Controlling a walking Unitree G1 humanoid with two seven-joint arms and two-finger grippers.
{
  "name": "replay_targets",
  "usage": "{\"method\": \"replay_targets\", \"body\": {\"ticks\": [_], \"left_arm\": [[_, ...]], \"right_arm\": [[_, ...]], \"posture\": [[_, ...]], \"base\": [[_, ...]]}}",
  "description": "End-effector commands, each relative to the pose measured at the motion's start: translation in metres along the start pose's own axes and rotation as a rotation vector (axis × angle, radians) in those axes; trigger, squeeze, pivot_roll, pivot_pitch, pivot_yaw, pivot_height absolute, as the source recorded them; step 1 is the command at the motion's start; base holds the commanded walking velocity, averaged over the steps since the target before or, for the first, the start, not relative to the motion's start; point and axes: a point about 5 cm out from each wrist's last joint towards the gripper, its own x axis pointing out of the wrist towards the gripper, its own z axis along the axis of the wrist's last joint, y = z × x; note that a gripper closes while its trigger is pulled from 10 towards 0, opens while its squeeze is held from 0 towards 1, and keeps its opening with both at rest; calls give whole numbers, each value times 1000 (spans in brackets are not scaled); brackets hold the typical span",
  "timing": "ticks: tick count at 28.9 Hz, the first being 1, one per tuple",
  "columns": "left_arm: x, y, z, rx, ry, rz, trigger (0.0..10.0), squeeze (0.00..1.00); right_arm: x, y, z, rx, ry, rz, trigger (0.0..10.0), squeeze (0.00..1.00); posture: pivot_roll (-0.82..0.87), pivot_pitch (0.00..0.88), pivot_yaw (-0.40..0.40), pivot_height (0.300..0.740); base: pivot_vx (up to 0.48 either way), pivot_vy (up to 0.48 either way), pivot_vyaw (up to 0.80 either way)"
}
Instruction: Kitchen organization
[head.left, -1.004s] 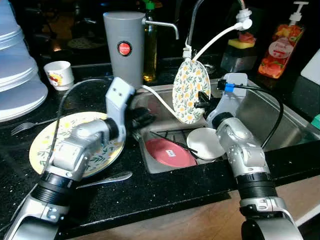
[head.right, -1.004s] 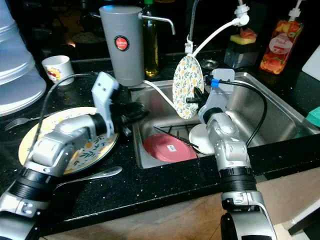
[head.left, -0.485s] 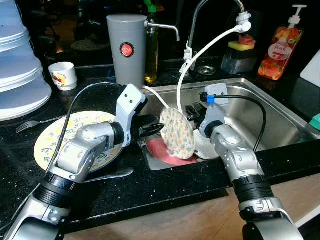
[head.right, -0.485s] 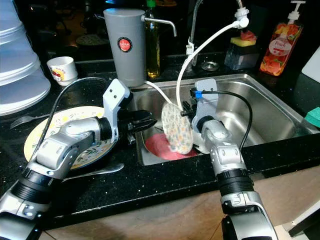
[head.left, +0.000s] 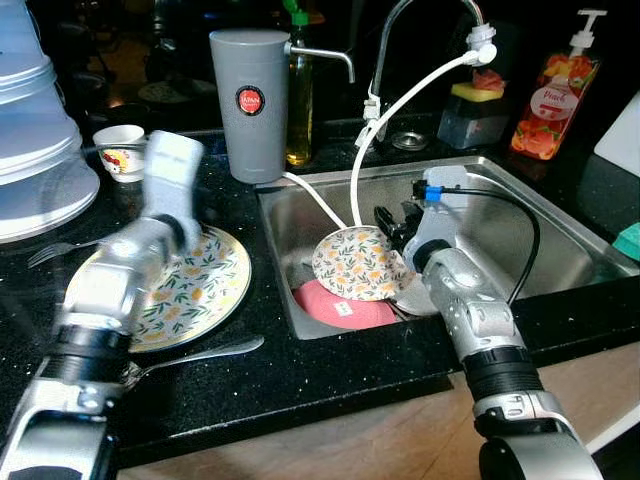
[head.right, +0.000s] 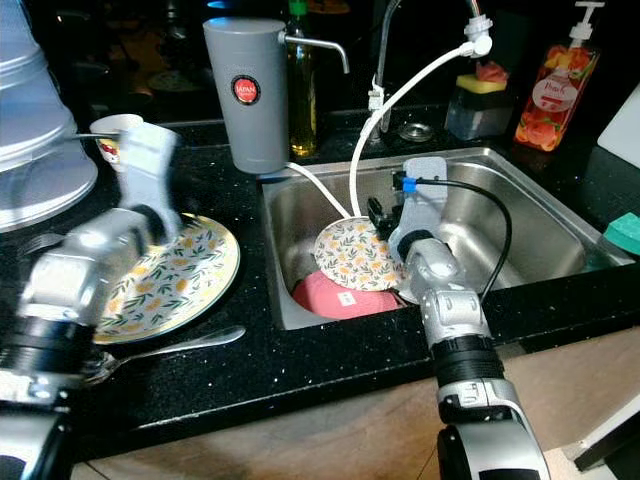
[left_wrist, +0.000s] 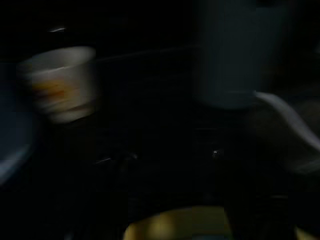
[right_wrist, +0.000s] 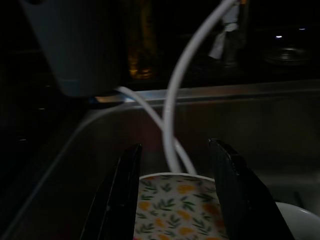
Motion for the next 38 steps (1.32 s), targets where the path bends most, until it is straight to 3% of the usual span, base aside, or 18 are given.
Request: {"method": "replay_targets", "body": {"ticks": [1, 5, 7, 8, 9, 10, 16, 19, 21, 23, 24, 25, 26, 31, 32, 36, 38], "left_arm": [[-5, 16, -12, -36, 62, 66, 10000, 1000], [-16, 34, -26, -120, 165, 66, 10000, 1000], [-19, 34, -30, -150, 195, 40, 10000, 1000], [-20, 31, -32, -160, 217, 4, 10000, 373], [-21, 28, -33, -166, 232, -22, 10000, 373], [-22, 25, -33, -175, 242, -47, 10000, 0], [-22, 23, -33, -185, 269, -45, 10000, 0], [-22, 20, -29, -106, 257, -72, 10000, 0], [-22, 24, -26, 3, 250, -26, 10000, 0], [-22, 28, -24, 61, 241, 21, 4745, 0], [-21, 31, -21, 79, 231, 46, 4588, 0], [-21, 33, -19, 106, 220, 62, 7608, 0], [-20, 34, -17, 124, 215, 72, 10000, 0], [-21, 27, -13, 142, 213, 31, 10000, 0], [-22, 25, -12, 132, 212, 17, 0, 0], [-22, 21, -10, 141, 207, -4, 0, 0], [-21, 19, -9, 156, 205, -8, 10000, 0]], "right_arm": [[3, 7, 6, 17, -17, 35, 10000, 0], [4, 17, 5, 18, -11, 97, 10000, 0], [5, 19, 5, 18, -11, 109, 10000, 0], [5, 20, 6, 17, -12, 115, 10000, 0], [6, 21, 6, 17, -13, 120, 10000, 0], [7, 22, 7, 17, -14, 125, 10000, 0], [8, 23, 9, 13, -16, 138, 10000, 0], [9, 24, 11, 15, -18, 146, 10000, 0], [9, 24, 11, 24, -21, 147, 10000, 0], [9, 24, 12, 27, -22, 147, 10000, 0], [9, 24, 12, 31, -24, 148, 10000, 0], [9, 24, 12, 33, -24, 149, 10000, 0], [9, 24, 12, 36, -25, 150, 10000, 0], [9, 24, 13, 44, -25, 154, 10000, 0], [9, 24, 13, 45, -26, 154, 10000, 0], [8, 23, 13, 45, -27, 153, 10000, 0], [8, 23, 14, 44, -29, 153, 10000, 0]], "posture": [[75, 45, 31, 740], [82, 41, 21, 740], [86, 43, 15, 740], [88, 44, 12, 740], [88, 44, 12, 740], [90, 46, 10, 740], [91, 51, 10, 740], [89, 54, 11, 740], [88, 56, 13, 740], [87, 57, 14, 740], [87, 57, 14, 740], [87, 57, 14, 740], [88, 59, 14, 740], [88, 58, 15, 740], [88, 58, 15, 740], [87, 59, 17, 740], [87, 59, 17, 740]], "base": [[0, 0, 0], [0, 0, 0], [0, 0, 0], [0, 0, 0], [0, 0, 0], [0, 0, 0], [0, 0, 0], [0, 0, 0], [0, 0, 0], [0, 0, 0], [0, 0, 0], [0, 0, 0], [0, 0, 0], [0, 0, 0], [0, 0, 0], [0, 0, 0], [0, 0, 0]]}}
